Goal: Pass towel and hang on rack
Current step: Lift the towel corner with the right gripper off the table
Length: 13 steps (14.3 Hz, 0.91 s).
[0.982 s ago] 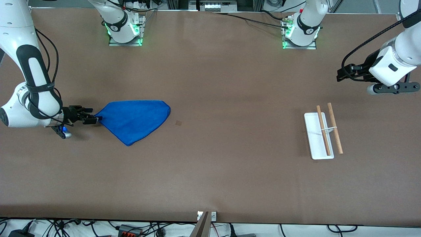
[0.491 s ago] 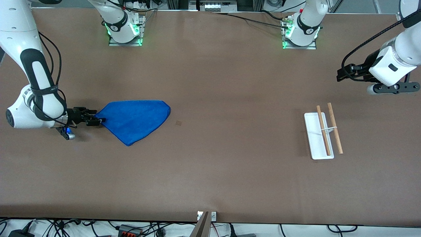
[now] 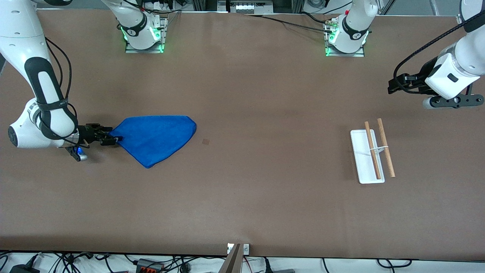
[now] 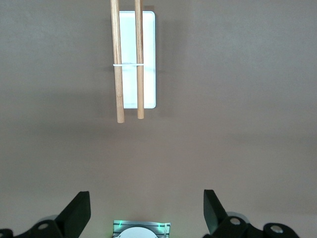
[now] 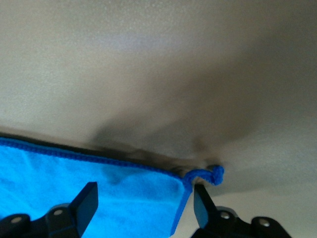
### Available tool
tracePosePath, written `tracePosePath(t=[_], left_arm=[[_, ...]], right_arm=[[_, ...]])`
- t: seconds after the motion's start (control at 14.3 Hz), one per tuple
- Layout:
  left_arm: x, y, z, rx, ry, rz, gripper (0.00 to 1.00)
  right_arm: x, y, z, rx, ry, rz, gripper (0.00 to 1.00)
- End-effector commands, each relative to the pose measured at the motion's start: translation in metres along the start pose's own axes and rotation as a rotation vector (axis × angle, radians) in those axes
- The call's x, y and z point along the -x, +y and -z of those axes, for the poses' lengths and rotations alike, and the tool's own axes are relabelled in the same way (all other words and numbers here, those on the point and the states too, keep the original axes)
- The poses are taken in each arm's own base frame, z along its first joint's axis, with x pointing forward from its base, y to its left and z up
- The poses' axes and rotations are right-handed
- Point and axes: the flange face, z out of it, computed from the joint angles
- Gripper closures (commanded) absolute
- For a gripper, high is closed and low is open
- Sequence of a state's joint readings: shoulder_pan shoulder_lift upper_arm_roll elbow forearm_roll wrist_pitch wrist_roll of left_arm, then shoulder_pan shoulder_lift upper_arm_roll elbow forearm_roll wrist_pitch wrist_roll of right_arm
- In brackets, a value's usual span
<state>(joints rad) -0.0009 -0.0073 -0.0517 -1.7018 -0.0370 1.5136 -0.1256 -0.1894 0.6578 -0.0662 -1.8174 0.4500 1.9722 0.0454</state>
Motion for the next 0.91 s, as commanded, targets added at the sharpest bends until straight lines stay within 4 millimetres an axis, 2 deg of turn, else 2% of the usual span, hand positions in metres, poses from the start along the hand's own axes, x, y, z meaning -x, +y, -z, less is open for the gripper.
tracePosePath(t=[0.0, 0.35, 0.42, 0.56, 0.7, 0.84], left_arm=[[-0.001, 0.002, 0.007, 0.013, -0.006, -0.004, 0.0], [0.0, 0.002, 0.007, 0.013, -0.005, -0.007, 0.0], [0.0, 0.002, 0.007, 0.013, -0.005, -0.006, 0.0], [0.0, 0.002, 0.007, 0.013, -0.005, -0.006, 0.0], [0.0, 0.002, 0.007, 0.013, -0.006, -0.006, 0.0], [0.0, 0.002, 0.007, 0.013, -0.006, -0.004, 0.0]], right_arm=[[-0.002, -0.004, -0.011, -0.01, 0.012, -0.008, 0.29], [-0.003, -0.017, -0.023, 0.004, 0.026, 0.007, 0.44], [-0.003, -0.017, -0.023, 0.005, 0.026, 0.007, 0.45], [-0.002, -0.021, -0.023, 0.008, 0.027, 0.014, 0.52], [-0.003, -0.022, -0.022, 0.009, 0.03, 0.018, 0.62], [-0.001, -0.027, -0.022, 0.016, 0.03, 0.034, 0.78]])
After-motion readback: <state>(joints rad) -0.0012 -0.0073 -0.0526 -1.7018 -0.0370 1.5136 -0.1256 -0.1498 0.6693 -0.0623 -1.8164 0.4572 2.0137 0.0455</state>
